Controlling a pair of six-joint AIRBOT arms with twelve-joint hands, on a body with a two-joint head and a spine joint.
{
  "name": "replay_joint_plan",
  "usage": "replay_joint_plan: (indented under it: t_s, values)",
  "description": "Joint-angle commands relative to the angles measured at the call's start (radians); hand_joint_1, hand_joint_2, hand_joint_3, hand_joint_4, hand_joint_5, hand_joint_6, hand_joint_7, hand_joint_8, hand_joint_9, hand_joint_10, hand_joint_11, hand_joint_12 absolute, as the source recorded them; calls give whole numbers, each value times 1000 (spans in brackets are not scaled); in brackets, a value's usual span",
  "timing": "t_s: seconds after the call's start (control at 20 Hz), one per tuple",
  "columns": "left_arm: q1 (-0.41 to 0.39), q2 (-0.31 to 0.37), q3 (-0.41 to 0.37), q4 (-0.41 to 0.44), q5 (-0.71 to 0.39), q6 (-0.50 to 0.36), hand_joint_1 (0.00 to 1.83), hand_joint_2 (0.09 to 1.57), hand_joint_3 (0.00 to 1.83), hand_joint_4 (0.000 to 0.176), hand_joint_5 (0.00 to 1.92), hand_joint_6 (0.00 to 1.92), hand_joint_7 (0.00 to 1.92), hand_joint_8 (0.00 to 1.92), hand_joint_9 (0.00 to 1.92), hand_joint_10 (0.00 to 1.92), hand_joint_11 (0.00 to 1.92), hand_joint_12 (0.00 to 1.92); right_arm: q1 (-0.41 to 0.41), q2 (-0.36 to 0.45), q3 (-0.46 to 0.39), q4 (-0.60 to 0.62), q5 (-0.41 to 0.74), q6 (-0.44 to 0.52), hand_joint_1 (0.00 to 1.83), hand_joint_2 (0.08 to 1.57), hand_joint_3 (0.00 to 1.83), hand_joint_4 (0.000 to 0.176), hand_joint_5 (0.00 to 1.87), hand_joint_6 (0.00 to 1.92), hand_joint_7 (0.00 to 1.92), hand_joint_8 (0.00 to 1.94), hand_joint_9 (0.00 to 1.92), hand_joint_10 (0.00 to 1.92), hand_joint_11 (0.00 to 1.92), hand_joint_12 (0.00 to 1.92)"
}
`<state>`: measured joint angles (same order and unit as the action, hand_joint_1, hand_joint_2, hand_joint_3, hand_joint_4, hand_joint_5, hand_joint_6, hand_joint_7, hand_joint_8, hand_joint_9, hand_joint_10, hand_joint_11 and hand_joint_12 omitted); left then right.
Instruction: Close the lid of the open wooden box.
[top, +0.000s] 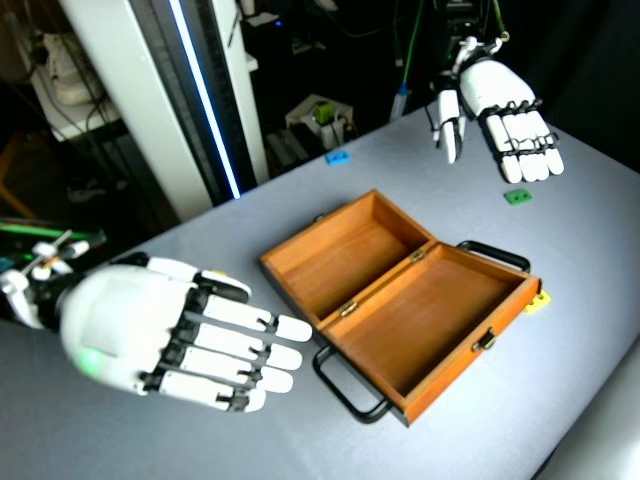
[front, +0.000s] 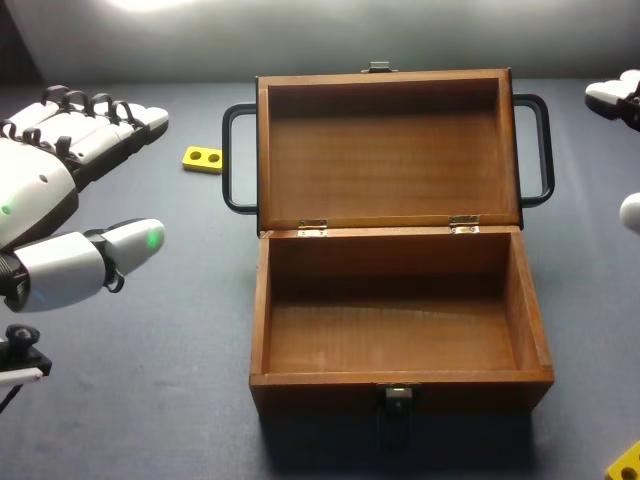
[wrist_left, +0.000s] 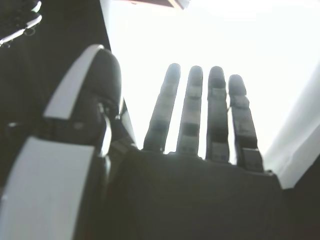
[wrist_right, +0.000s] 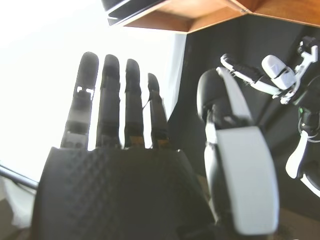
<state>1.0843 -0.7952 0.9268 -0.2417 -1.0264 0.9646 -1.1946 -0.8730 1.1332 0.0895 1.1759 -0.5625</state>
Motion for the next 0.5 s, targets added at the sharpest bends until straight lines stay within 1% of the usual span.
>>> replay_joint_plan:
  t_s: [0.0, 0.05, 0.15, 0.2, 0.25, 0.35, 0.4, 0.45]
  values:
    - [-13, -5, 5, 6, -124, -6, 0, 1397, 11, 0, 63, 4, 125, 8, 147, 17, 0, 368, 8, 0, 5, 24, 120, 5, 0, 1362, 5, 0, 76, 2, 77, 1, 35, 0, 37, 48]
    - [-13, -4, 5, 6, -122, -6, 0, 1405, 9, 0, 66, 3, 128, 5, 147, 11, 0, 309, 8, 0, 5, 24, 120, 5, 0, 1361, 2, 0, 78, 2, 83, 3, 43, 4, 47, 50]
    - [-15, -4, 7, 8, -113, -6, 0, 1415, 7, 0, 65, 0, 105, 0, 135, 1, 0, 273, 8, 0, 6, 24, 120, 6, 1, 1373, 7, 0, 83, 3, 85, 3, 46, 4, 52, 49]
    - [-18, -4, 9, 9, -105, -6, 0, 1418, 7, 0, 65, 1, 100, 0, 136, 2, 0, 272, 8, 0, 6, 24, 118, 6, 0, 1376, 7, 0, 80, 2, 79, 0, 42, 2, 49, 46]
    - [-24, -5, 14, 9, -93, -6, 0, 1390, 1, 0, 73, 0, 101, 1, 135, 1, 0, 367, 8, 0, 8, 24, 112, 6, 0, 1373, 5, 0, 82, 2, 82, 2, 49, 5, 60, 50]
    - [-40, -12, 29, 9, -51, -6, 0, 1389, 1, 0, 44, 0, 49, 0, 83, 0, 0, 324, 9, 0, 18, 24, 77, 6, 0, 1352, 0, 0, 76, 0, 76, 0, 43, 1, 49, 42]
    - [-53, -18, 43, 10, -16, -6, 0, 1380, 0, 0, 41, 0, 47, 1, 79, 0, 0, 368, 14, 0, 31, 24, 42, 6, 0, 1347, 0, 0, 79, 1, 81, 2, 48, 3, 56, 44]
    - [-67, -25, 58, 12, 16, -6, 0, 1369, 0, 0, 39, 0, 66, 6, 112, 10, 0, 356, 23, 0, 42, 20, 10, 6, 0, 1336, 0, 0, 58, 0, 64, 0, 32, 0, 47, 38]
